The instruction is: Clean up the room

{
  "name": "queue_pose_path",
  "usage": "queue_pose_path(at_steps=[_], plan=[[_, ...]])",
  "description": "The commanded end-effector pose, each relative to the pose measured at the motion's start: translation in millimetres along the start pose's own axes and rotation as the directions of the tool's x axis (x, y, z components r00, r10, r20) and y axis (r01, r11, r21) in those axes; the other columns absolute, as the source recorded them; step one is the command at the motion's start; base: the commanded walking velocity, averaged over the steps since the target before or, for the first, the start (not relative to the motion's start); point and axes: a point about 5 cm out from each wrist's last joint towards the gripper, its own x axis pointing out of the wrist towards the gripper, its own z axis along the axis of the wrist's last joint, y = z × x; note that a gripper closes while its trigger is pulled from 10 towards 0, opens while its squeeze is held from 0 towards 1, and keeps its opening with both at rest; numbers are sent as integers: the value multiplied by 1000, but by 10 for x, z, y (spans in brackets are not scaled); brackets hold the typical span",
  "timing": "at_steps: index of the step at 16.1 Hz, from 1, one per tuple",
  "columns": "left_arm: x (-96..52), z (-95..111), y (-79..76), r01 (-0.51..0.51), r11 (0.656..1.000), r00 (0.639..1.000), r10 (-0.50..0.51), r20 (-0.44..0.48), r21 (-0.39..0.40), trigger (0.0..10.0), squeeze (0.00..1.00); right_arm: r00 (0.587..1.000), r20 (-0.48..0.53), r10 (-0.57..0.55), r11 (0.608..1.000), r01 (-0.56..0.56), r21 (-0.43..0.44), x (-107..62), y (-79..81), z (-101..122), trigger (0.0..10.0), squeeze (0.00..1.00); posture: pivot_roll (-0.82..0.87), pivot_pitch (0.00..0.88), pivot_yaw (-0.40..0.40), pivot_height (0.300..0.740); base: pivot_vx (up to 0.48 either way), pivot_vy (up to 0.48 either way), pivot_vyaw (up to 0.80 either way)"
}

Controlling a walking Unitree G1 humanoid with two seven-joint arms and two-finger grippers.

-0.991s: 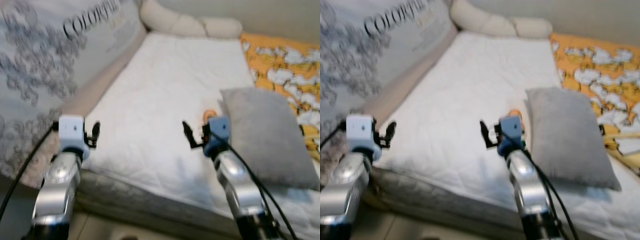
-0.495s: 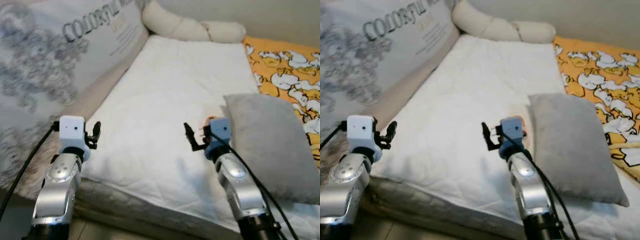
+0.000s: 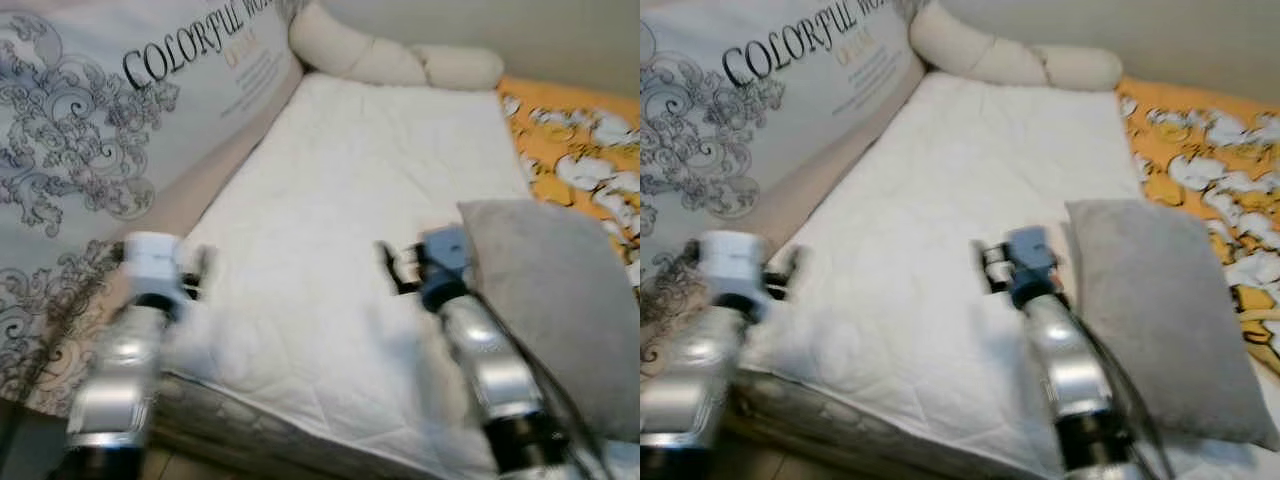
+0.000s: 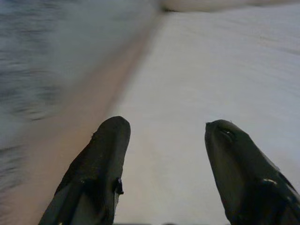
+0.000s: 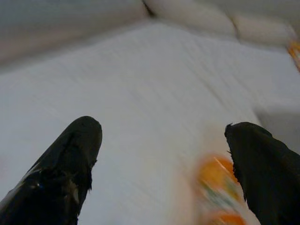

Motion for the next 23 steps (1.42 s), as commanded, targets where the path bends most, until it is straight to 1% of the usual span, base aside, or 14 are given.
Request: queue_pose_path(at_steps=[1,2,3,4,5,7,8,9,10,11,13,17,20,23], plan=[[-15,9,-64,91,994,996,-91,1,64,10000,365,999,-35,-40,999,40,1,58,-58,1,10000,1000,124,0,-4,740,0,0,0],[-36,8,-164,228,965,973,-228,-14,127,10000,361,992,-80,-93,995,94,11,141,-182,-9,10000,1000,123,0,4,740,0,0,0],[-41,7,-182,257,956,966,-257,-19,139,10000,361,991,-91,-102,995,104,11,159,-207,-12,10000,1000,123,0,4,740,0,0,0],[-61,-16,-266,387,908,922,-383,-60,159,10000,369,980,-165,-113,994,112,-16,247,-299,-59,10000,1000,126,0,10,740,0,0,0],[-65,-26,-295,430,886,903,-423,-76,171,10000,365,974,-193,-116,993,113,-26,274,-329,-83,10000,1000,128,0,11,740,0,0,0],[-65,-36,-380,560,796,828,-544,-134,227,10000,365,956,-269,-115,993,110,-37,368,-433,-145,10000,1000,133,0,24,740,0,0,0],[-64,-31,-385,573,786,819,-556,-140,234,10000,365,954,-277,-116,993,109,-37,380,-447,-149,10000,1000,134,0,25,740,0,0,0],[-49,-9,-392,588,771,808,-571,-143,246,10000,361,945,-301,-126,992,122,-34,402,-505,-168,10000,608,141,0,30,740,0,0,0],[-45,10,-394,597,762,801,-580,-145,251,10000,365,937,-318,-148,989,146,-32,410,-570,-178,10000,0,148,0,35,740,0,0,0],[-78,25,-394,618,744,785,-599,-158,253,10000,361,919,-345,-191,980,198,-17,396,-678,-209,10000,0,169,0,44,740,0,0,0],[-128,24,-403,652,714,758,-626,-184,257,10000,365,895,-393,-211,974,226,-9,349,-741,-312,10000,0,192,0,55,740,0,0,0],[-247,37,-354,685,678,728,-648,-223,266,10000,361,859,-467,-207,965,258,46,241,-785,-515,10000,0,255,0,90,740,0,0,0],[-351,119,-229,684,675,730,-641,-238,277,10000,361,840,-447,-306,927,369,59,173,-958,-533,10000,0,299,0,119,740,0,0,0],[-407,132,-202,683,673,730,-637,-248,282,10000,365,819,-492,-296,920,383,83,103,-957,-650,10000,0,318,0,126,740,0,0,0]])
